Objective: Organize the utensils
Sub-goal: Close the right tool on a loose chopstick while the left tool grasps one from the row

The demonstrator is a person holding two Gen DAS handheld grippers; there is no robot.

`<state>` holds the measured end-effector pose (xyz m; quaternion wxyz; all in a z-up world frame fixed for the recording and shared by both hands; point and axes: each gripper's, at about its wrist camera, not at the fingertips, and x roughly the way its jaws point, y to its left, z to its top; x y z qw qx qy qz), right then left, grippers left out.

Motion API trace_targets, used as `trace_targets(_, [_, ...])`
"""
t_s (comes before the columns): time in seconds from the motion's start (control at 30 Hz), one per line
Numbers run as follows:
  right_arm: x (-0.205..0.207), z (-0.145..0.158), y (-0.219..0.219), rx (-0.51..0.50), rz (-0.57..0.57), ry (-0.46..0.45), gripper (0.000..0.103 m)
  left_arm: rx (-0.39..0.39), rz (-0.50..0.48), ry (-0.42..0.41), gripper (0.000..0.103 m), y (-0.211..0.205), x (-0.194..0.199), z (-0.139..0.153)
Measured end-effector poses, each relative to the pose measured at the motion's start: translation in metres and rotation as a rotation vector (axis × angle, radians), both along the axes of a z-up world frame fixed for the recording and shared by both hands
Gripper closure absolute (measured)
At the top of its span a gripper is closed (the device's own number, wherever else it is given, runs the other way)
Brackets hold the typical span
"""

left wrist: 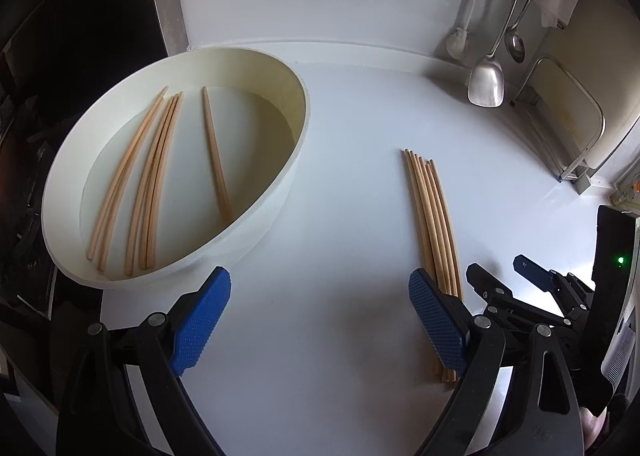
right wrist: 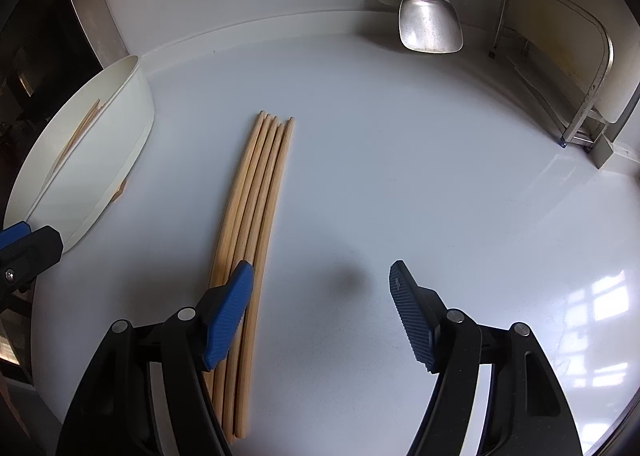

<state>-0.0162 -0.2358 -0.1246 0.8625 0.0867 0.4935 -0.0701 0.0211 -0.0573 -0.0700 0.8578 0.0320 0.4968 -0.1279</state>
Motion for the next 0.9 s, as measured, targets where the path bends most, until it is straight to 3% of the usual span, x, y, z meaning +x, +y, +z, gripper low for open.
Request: trace_targets(0.9, [-0.004,-0.011,0.011,-0.091,0.027,-0.006,0.035,-0.024,-0.027,0.01,0.014,-0.01,-0.002,-0.01])
